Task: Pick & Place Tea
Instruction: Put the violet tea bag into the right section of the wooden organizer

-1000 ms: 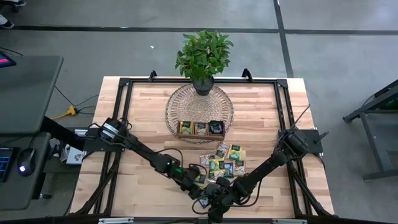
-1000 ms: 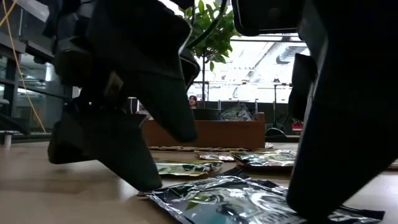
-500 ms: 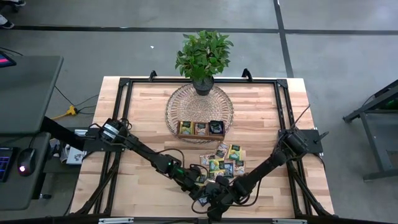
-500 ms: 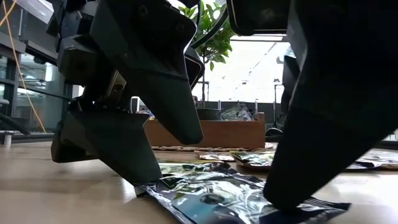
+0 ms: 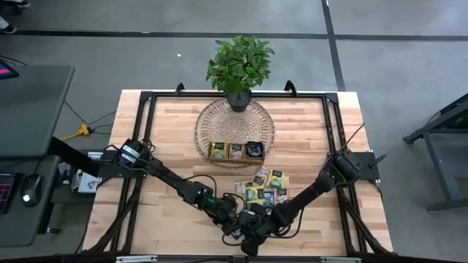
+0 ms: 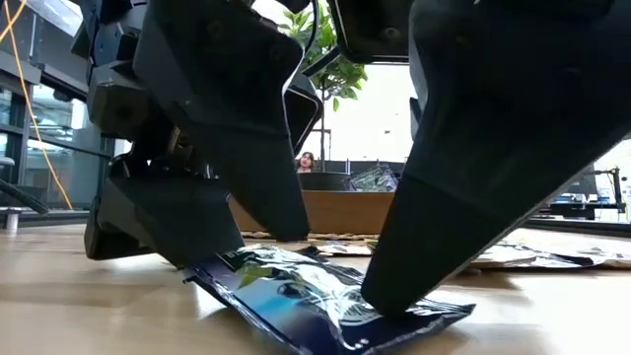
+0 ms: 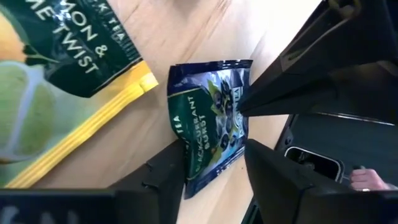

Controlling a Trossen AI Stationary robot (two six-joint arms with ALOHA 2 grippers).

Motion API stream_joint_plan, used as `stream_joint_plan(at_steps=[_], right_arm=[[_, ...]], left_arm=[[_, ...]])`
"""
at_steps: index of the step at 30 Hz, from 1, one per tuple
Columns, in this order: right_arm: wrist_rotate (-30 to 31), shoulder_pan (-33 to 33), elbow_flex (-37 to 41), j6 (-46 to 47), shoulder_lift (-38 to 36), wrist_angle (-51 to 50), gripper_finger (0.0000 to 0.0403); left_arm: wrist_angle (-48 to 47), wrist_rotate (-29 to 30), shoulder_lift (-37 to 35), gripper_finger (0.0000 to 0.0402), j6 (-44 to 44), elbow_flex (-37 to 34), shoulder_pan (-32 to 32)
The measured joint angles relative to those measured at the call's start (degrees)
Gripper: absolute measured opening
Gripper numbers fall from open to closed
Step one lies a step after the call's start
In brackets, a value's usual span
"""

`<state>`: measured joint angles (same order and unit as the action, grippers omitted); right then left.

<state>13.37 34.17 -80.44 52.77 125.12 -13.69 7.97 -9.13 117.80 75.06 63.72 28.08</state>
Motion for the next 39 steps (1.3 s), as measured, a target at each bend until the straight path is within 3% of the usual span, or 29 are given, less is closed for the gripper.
stream_joint_plan(at_steps=[4,8,10,17,27,33,39], right_arm=[[-0.1,-0.1,0.0,0.5,0.0,0.0,0.0],[0.0,-0.1,0.0,0.5,0.0,0.1,0.0],[-0.1,-0.1,-0.1,0.5,0.0,0.2,0.0],[-3.6,-0.2,0.1,1.1,-1.9,1.0,0.0001],[-0.5,-0.2,0.2,-0.3,-12.5,-7.6,0.0004],[3.9,-0.5,0.0,-1.9,-18.7,-11.1,0.0015],[3.9,-2.4,0.1,-4.1,-22.7,-12.9,0.0052]], left_arm=[[-0.5,-0.2,0.0,0.0107,-0.6,0.0,0.0],[-1.3,-0.1,0.1,0.0026,-1.8,0.0,0.0],[-1.3,-0.2,0.1,0.0009,-2.2,0.0,0.0],[-1.4,-0.7,0.1,0.0003,-3.5,0.0,0.0],[-3.3,-0.9,-2.6,0.0001,-13.9,1.2,0.1],[-16.3,4.0,-6.8,0.0,-27.8,7.5,-0.7],[-32.2,8.9,-7.9,0.0,-40.0,16.9,-1.5]])
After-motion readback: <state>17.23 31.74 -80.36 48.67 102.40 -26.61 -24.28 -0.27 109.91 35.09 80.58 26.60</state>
